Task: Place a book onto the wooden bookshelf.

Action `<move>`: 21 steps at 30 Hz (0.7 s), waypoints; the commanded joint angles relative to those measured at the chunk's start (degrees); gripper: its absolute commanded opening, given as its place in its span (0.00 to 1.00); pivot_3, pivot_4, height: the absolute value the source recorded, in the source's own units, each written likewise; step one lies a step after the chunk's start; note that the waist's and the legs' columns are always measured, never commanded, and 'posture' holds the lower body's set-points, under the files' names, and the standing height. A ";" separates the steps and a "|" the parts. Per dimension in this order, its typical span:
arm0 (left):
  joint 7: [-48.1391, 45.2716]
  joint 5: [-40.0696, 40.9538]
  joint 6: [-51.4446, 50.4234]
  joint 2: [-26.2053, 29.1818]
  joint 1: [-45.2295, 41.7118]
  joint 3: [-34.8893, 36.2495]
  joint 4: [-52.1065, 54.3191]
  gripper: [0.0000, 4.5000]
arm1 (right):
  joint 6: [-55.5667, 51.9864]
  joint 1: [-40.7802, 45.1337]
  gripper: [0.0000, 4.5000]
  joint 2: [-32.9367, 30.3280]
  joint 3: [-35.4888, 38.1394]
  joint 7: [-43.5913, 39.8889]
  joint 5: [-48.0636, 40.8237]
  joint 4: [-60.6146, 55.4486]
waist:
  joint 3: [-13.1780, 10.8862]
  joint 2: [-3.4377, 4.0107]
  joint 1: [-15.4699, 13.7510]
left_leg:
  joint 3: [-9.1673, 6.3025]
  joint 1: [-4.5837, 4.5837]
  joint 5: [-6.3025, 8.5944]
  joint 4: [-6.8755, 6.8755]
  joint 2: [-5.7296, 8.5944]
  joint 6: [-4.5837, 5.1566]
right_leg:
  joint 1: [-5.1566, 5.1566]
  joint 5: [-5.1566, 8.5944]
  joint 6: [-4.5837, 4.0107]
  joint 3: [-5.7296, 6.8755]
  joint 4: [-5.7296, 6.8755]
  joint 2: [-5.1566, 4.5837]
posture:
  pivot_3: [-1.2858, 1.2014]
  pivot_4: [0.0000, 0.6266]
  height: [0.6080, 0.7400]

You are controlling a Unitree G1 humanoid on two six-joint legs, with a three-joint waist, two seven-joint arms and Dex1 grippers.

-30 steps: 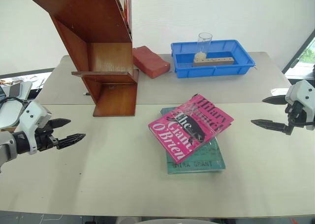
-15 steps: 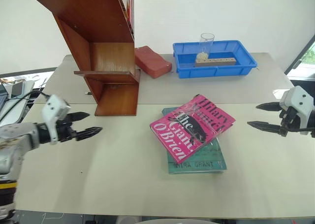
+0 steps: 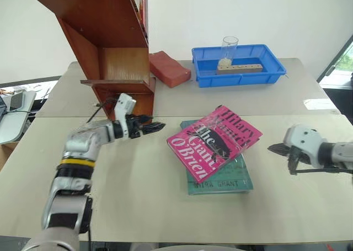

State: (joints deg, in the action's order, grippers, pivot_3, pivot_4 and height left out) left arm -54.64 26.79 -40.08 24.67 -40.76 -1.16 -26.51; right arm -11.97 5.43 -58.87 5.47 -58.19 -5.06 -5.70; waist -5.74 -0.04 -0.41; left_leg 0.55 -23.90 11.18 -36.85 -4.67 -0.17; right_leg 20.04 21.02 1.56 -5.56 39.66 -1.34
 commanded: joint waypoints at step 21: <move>1.17 12.26 -28.71 -9.18 8.89 8.67 9.43 1.00 | 23.07 24.55 0.01 12.63 -13.59 -0.73 7.18 26.70 | 0.01 0.04 1.11 | -0.30 -0.13 -0.04 -0.01 0.05 -0.06 | 0.02 -0.13 -0.18 0.10 0.13 0.02 | 0.52 0.24 0.31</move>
State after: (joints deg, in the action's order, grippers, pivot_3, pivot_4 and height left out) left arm -54.88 36.24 -65.74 15.87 -32.84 6.57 -22.48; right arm 7.95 28.33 -46.82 -8.12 -58.04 2.24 20.63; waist -5.72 0.00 0.70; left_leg 0.23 -24.02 11.14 -36.86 -4.61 -0.23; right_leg 20.04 20.89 1.38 -5.46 39.78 -1.33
